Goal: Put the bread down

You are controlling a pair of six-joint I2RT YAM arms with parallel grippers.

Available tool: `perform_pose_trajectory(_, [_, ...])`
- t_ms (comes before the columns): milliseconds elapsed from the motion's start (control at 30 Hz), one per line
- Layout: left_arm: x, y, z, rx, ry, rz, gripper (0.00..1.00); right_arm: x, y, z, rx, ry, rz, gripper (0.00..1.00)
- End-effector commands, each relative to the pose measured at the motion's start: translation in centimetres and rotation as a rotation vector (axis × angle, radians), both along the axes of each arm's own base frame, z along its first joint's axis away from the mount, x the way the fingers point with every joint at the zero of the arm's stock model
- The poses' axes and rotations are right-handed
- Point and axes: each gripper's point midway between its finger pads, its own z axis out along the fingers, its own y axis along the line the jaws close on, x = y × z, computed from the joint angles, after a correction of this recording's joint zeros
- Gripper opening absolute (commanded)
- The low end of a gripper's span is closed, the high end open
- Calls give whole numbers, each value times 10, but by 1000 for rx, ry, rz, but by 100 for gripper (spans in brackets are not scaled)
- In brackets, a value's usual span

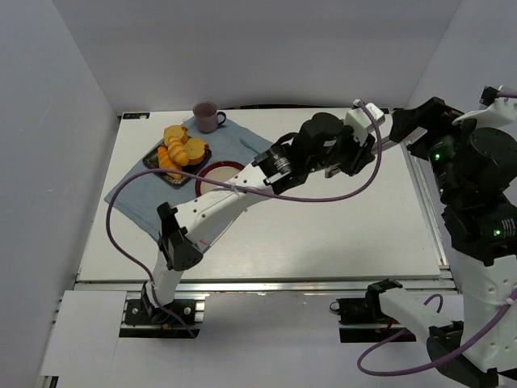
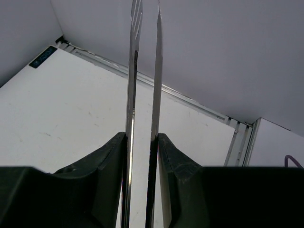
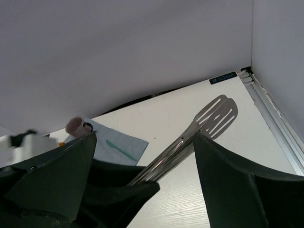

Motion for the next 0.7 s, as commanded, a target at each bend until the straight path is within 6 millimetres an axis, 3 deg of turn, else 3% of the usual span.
perform_pose_trajectory(0, [2,29,19,31,1,121,42,5,-8,34,40,-135,-52,89])
perform_pose_trajectory(67, [10,48,23,54,-9,202,46,9,-11,29,50,-134,-76,89])
perform_pose_trajectory(100, [14,65,41,34,-28,262,46,10,-13,33,59,-154,-91,89])
perform_pose_trajectory(133, [24,81,33,56,-27,356,46,12,-14,32,63,-158,-96,89])
perform_pose_trajectory(233, [44,126,45,27,-21,519,46,20,-12,36,76,-182,-100,89])
perform_pose_trajectory(367, [84,183,13,102,49,742,44,32,-7,51,81,-228,-86,89])
perform_pose_trajectory(500, [128,247,-1,139,108,985,42,56,15,65,70,-273,-1,89])
perform_pose_trajectory(567, [141,272,-13,172,145,1062,42,72,24,65,61,-277,31,89])
perform_pose_trajectory(600, [154,296,-14,152,169,1132,42,76,26,66,57,-283,36,89])
perform_pose_trajectory(667, [162,317,-23,157,213,1173,42,85,32,68,31,-296,54,90])
